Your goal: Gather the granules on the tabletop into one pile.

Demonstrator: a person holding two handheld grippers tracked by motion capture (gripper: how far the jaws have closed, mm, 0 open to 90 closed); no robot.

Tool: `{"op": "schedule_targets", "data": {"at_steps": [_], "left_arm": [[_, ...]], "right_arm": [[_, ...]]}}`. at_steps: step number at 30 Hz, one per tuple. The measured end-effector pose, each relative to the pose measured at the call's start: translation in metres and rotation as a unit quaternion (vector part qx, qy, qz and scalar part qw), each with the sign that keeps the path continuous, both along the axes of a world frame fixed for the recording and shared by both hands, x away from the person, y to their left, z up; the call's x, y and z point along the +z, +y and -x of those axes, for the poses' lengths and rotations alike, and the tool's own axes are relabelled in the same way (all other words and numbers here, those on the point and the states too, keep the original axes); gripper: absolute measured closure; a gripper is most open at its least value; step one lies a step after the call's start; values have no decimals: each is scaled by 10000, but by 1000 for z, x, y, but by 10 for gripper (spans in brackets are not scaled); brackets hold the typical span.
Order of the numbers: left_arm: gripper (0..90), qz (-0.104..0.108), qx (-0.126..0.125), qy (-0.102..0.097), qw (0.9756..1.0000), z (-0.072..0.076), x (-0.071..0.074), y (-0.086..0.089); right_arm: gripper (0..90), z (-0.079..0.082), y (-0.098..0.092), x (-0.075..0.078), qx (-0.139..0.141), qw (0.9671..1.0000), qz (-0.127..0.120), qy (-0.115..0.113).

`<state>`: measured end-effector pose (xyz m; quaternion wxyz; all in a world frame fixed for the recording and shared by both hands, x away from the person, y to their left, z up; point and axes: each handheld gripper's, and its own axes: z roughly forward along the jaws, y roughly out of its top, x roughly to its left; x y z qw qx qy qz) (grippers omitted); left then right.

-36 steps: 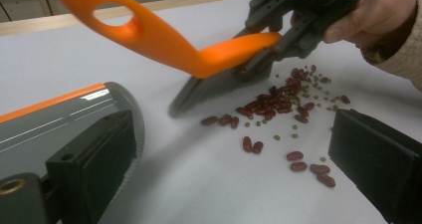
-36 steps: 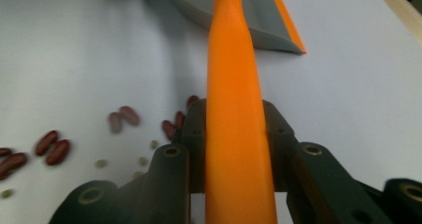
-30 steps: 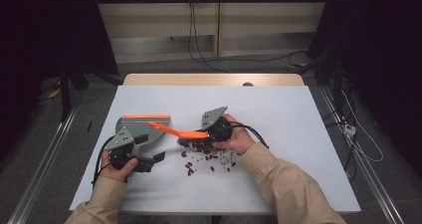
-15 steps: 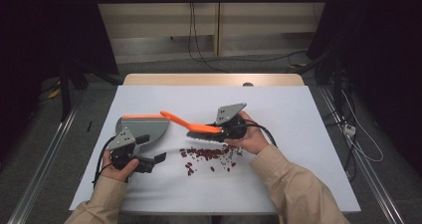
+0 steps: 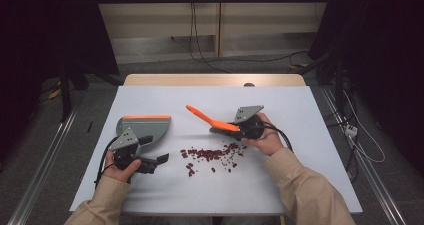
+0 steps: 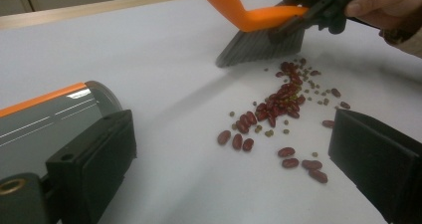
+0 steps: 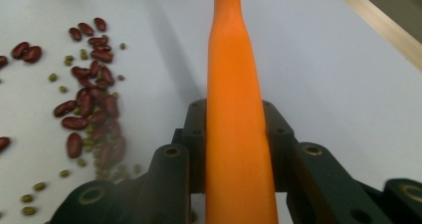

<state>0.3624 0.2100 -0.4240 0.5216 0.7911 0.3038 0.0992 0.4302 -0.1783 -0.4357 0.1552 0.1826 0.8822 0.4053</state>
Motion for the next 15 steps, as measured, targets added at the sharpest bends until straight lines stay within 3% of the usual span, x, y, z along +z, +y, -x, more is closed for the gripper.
{"op": "schedule_targets", "data": {"at_steps": [8, 15], "left_arm": [[47, -13, -33, -14, 10000, 2, 1, -3], [47, -30, -34, -27, 10000, 2, 1, -3]], "right_arm": [[710, 24, 6, -3, 140, 9999, -91, -36], [713, 29, 13, -1, 173, 9997, -167, -66]]}}
